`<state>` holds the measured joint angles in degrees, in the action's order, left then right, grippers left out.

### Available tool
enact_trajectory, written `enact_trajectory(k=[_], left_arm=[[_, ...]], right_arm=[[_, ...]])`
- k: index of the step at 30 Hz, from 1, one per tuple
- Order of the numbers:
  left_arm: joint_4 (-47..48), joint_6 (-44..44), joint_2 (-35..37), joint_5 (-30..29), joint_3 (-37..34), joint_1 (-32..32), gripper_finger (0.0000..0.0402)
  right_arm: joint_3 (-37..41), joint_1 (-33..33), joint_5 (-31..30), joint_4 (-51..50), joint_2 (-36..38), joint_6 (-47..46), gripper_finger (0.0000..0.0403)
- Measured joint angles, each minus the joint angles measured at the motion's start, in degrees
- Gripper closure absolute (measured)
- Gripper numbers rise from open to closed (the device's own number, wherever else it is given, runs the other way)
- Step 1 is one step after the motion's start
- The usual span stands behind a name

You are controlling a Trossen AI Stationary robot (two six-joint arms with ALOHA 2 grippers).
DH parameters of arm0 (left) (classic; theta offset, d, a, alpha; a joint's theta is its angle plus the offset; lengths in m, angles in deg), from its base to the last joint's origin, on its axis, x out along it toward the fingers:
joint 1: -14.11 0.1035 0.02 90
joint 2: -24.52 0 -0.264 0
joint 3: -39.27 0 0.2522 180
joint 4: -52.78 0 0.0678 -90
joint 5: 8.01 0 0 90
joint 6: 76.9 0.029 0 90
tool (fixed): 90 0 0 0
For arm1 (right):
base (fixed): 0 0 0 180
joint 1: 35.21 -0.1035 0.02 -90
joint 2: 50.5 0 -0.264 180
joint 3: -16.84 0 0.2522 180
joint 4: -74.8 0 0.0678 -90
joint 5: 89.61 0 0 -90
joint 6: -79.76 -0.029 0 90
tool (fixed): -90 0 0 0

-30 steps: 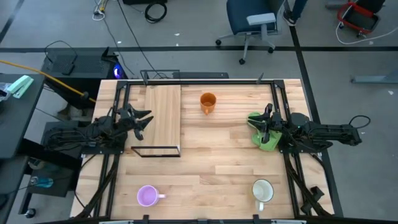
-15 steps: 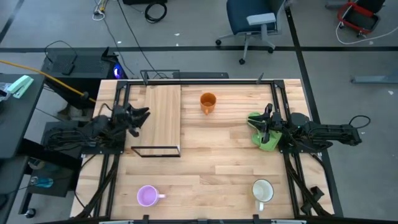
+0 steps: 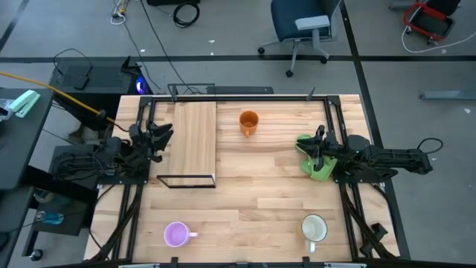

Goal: Stack small to large cups/mugs on shelf
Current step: Put the pink mug on the shelf

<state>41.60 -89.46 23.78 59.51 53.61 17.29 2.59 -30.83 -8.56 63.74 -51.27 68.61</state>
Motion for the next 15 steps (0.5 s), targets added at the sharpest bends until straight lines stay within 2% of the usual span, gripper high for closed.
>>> enact_trajectory(k=[12,15], left_arm=[[0.8,-1.7,0.0,0.0,0.0,0.0,0.0239],[-0.8,0.0,0.0,2.9,0.0,0.0,0.0239]], right_arm=[[0.0,0.0,0.0,0.2,0.0,-1.7,0.0326],[0.0,0.0,0.0,0.2,0.0,-2.0,0.0326]])
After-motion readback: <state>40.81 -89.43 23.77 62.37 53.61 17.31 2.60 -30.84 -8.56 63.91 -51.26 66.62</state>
